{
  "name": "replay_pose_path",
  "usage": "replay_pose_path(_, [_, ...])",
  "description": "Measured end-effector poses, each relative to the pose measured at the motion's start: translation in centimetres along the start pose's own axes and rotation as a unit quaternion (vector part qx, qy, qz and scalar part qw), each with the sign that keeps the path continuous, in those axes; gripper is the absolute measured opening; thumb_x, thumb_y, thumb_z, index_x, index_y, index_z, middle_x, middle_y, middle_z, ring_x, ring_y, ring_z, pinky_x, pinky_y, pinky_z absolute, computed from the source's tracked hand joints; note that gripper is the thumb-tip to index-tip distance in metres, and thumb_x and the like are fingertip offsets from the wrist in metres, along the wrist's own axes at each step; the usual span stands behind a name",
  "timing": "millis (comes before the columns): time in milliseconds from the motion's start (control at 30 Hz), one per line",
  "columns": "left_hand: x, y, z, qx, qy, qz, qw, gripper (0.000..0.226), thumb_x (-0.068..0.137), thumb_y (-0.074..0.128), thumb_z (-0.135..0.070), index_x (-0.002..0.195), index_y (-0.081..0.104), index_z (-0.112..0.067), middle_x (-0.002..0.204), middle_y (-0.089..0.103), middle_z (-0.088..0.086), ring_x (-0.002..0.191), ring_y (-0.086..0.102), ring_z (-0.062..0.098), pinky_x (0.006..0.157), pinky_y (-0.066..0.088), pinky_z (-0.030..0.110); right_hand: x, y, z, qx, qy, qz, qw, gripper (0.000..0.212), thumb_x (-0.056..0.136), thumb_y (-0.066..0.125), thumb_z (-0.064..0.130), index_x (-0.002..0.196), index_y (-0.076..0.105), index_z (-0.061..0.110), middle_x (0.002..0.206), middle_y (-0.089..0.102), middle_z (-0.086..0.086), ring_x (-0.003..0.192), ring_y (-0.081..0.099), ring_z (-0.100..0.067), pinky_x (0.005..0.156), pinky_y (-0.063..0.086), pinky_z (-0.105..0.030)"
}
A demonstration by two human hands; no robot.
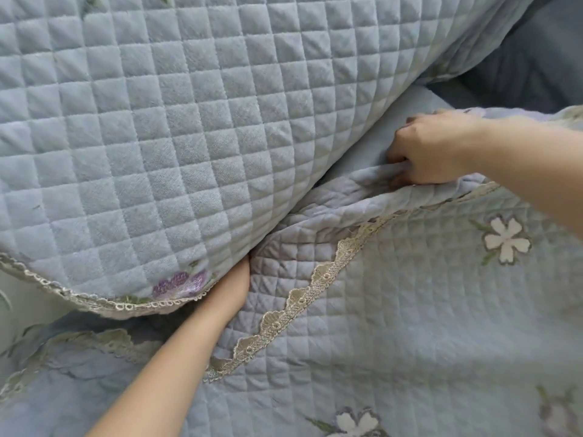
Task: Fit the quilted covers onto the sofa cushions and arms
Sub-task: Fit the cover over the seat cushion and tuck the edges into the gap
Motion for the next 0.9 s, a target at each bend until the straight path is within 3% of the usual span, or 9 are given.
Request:
replay_pose_path(67, [-2.0,0.2,-0.4,0.112,-0.003,0.020,0.994,0.049,0.105,0.023,-0.032,0.148,0.027,-0.010,0.153,0.031,0.016,0.140,0.030,0.027,0.113,0.020,0.031,-1.6,-0.9,0.2,-0.032,-0.046,-0.084,0.995,0.031,0.091,0.045,0.044,0.096,0.063,0.020,0.087,0.049,-0.003,0.091,0.056,-0.028,0.063,0.041,-0.034])
replay_pose_path(200, [-7.9,1.6,-4.4,0.151,0.208,-0.073,0.964,0.069,0.096,0.028,-0.052,0.151,0.017,-0.013,0.157,0.020,0.010,0.145,0.014,0.020,0.118,0.003,0.028,-3.0,-5.4,-2.8,-0.021,0.008,-0.287,0.958,0.026,0.092,0.041,0.029,0.093,0.050,0.004,0.069,0.058,-0.018,0.049,0.052,-0.030,0.048,0.025,-0.026])
replay_pose_path(300, [-8.4,4.0,-6.9,0.314,0.423,-0.089,0.845,0.062,0.090,0.051,-0.025,0.148,0.032,-0.016,0.155,0.028,0.011,0.145,0.021,0.026,0.119,0.015,0.043,-2.1,-5.1,-2.3,0.052,0.076,-0.288,0.953,0.014,0.092,0.047,0.012,0.096,0.042,0.000,0.063,0.056,-0.023,0.050,0.042,-0.025,0.051,0.029,-0.033])
replay_pose_path(367, [-6.8,5.1,-8.1,0.396,0.418,-0.088,0.813,0.059,0.090,0.053,-0.028,0.145,0.039,-0.016,0.154,0.030,0.008,0.143,0.026,0.025,0.116,0.016,0.045,-1.9,-3.6,-0.8,0.139,0.159,-0.302,0.930,0.014,0.092,0.045,0.009,0.101,0.043,-0.001,0.077,0.060,-0.030,0.063,0.050,-0.036,0.056,0.028,-0.037])
replay_pose_path(500, [-4.8,5.8,-7.8,0.394,0.316,-0.090,0.858,0.072,0.091,0.039,-0.044,0.149,0.025,-0.004,0.157,0.022,0.012,0.144,0.023,0.024,0.117,0.016,0.042,-2.5,-1.0,0.7,0.395,0.293,-0.419,0.764,0.022,0.085,0.040,0.008,0.106,0.046,0.002,0.079,0.057,-0.010,0.073,0.048,-0.028,0.063,0.026,-0.032])
replay_pose_path(567, [-4.7,6.2,-7.5,0.372,0.298,-0.096,0.874,0.075,0.090,0.040,-0.047,0.148,0.025,-0.001,0.154,0.027,0.015,0.142,0.027,0.027,0.117,0.021,0.043,-2.7,-0.4,2.9,0.518,0.270,-0.481,0.653,0.024,0.084,0.041,0.009,0.107,0.045,0.003,0.076,0.051,0.007,0.072,0.046,-0.013,0.065,0.031,-0.026])
replay_pose_path(600, [-4.6,6.3,-7.6,0.361,0.292,-0.097,0.880,0.077,0.090,0.041,-0.048,0.148,0.025,0.000,0.153,0.030,0.016,0.141,0.029,0.029,0.116,0.023,0.043,-2.6,-0.1,4.0,0.532,0.245,-0.493,0.644,0.025,0.085,0.044,0.010,0.109,0.045,0.003,0.081,0.050,0.009,0.079,0.047,-0.013,0.073,0.036,-0.026])
replay_pose_path(700, [-4.1,6.3,-8.7,0.377,0.272,-0.097,0.880,0.082,0.089,0.034,-0.053,0.147,0.023,0.003,0.149,0.034,0.018,0.137,0.031,0.029,0.114,0.026,0.040,-0.9,2.2,5.1,0.466,0.202,-0.397,0.764,0.040,0.091,0.048,0.019,0.126,0.040,0.003,0.113,0.056,-0.002,0.115,0.043,-0.022,0.113,0.022,-0.040])
replay_pose_path(900, [-3.2,6.2,-12.5,0.400,0.215,-0.093,0.886,0.091,0.076,0.037,-0.067,0.137,0.035,0.001,0.132,0.048,0.014,0.116,0.040,0.027,0.103,0.031,0.031,1.0,4.1,2.1,0.301,0.166,-0.276,0.897,0.057,0.094,0.040,0.042,0.138,0.030,0.007,0.134,0.049,-0.014,0.133,0.035,-0.025,0.117,0.008,-0.037])
Point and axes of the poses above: each hand's wrist, its own x-axis towards the middle knuckle, its own y-axis out of the palm, z = x × y, the point moved 3 cm from there along x, towards the middle knuckle
